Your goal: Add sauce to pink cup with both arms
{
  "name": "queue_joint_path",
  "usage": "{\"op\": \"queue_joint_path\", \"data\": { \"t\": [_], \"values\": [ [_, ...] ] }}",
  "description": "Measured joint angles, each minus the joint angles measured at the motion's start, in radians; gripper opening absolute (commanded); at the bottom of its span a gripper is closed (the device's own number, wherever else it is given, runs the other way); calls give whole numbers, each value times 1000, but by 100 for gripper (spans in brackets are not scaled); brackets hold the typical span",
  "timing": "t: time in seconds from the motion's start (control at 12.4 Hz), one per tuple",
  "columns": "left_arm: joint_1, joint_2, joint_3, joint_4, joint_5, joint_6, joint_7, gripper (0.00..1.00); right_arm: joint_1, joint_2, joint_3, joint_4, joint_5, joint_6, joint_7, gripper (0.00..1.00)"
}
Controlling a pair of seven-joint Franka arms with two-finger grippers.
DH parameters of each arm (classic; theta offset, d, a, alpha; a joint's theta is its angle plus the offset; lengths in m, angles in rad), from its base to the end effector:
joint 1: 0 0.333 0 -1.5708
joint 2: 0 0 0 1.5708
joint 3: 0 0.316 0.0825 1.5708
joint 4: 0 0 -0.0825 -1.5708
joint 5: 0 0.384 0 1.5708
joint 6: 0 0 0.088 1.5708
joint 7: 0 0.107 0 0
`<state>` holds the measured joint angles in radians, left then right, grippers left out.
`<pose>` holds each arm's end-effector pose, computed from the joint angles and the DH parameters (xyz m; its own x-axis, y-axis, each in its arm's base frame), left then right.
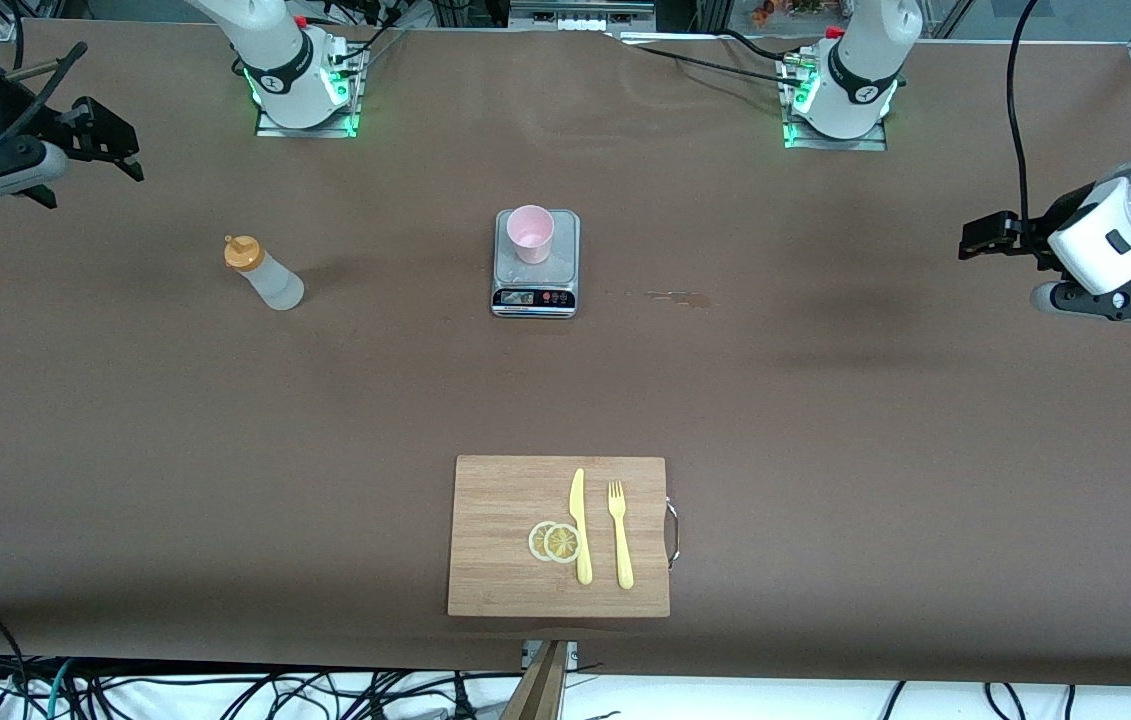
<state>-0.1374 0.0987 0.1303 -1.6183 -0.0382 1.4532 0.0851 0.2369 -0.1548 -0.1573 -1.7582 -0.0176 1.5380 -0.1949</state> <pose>0.5620 -0.0114 0.5392 0.9619 -0.0936 -0.2568 -0.0843 -0.9953 0.0470 0.4997 0.0320 0.6143 0.9596 0.2737 -0.0647 0.2730 -0.9618 -0.0195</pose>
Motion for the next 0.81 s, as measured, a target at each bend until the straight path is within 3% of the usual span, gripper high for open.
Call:
{"op": "queue_joint_path", "data": {
  "t": [0.24,0.81],
  "values": [
    [1,0,0,0,0,0,0,100,1,-3,4,6,8,-23,134,100],
    [1,0,0,1,0,0,0,100,1,-4,3,31,6,-41,151,100]
  ]
}}
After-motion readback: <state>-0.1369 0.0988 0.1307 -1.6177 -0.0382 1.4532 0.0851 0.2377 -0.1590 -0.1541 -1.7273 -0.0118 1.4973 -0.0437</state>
